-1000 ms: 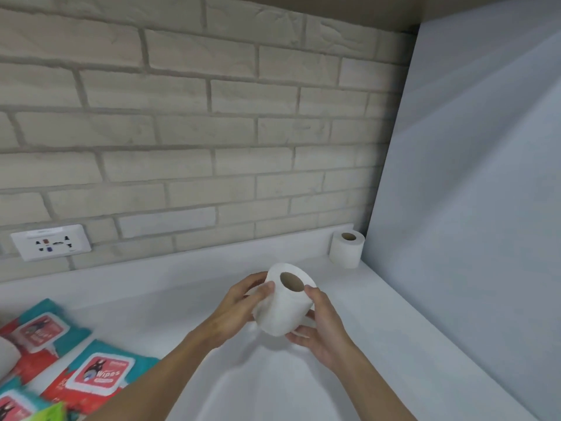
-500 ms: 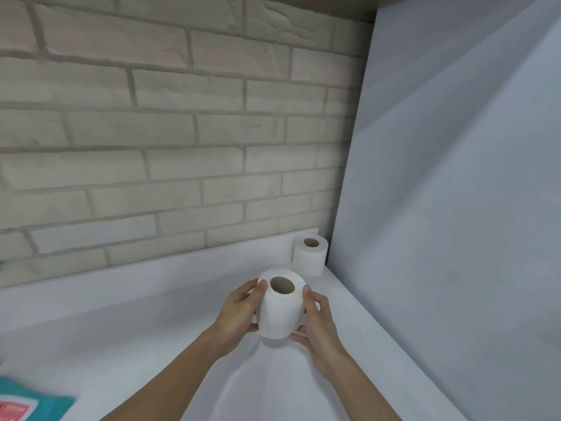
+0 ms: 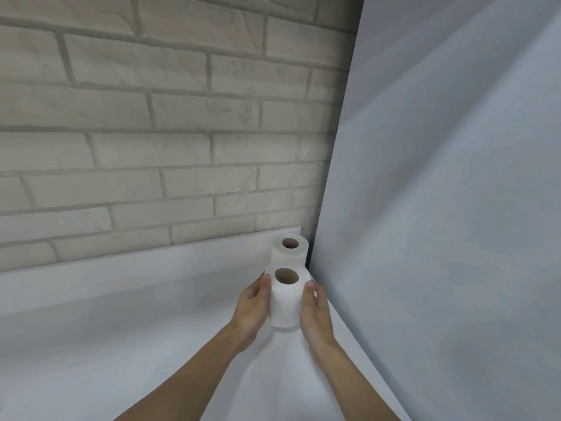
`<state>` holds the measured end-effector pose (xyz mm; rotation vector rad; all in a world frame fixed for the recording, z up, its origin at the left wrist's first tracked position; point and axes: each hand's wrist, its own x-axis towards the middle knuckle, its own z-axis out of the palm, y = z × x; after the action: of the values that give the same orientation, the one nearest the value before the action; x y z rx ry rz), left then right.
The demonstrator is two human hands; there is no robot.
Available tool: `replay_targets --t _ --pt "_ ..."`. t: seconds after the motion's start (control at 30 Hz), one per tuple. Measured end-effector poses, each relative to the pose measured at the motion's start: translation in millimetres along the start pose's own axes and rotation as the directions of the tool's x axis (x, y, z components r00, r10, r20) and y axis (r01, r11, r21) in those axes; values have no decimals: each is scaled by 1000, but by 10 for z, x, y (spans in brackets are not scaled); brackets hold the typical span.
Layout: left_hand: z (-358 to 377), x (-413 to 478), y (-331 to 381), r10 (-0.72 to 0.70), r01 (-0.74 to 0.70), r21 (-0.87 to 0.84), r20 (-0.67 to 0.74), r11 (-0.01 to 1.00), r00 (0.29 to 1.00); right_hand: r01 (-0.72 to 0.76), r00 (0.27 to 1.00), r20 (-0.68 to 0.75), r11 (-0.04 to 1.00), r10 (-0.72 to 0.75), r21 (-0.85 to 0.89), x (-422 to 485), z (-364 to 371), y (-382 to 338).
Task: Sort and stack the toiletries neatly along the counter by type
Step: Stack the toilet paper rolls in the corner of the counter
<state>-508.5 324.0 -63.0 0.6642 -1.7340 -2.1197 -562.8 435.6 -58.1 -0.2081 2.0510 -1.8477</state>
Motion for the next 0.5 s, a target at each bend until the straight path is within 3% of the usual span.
replay_targets --t 0.5 --pt "450 610 -238 -38 38 23 22 999 999 20 997 -72 992 -11 126 900 -295 111"
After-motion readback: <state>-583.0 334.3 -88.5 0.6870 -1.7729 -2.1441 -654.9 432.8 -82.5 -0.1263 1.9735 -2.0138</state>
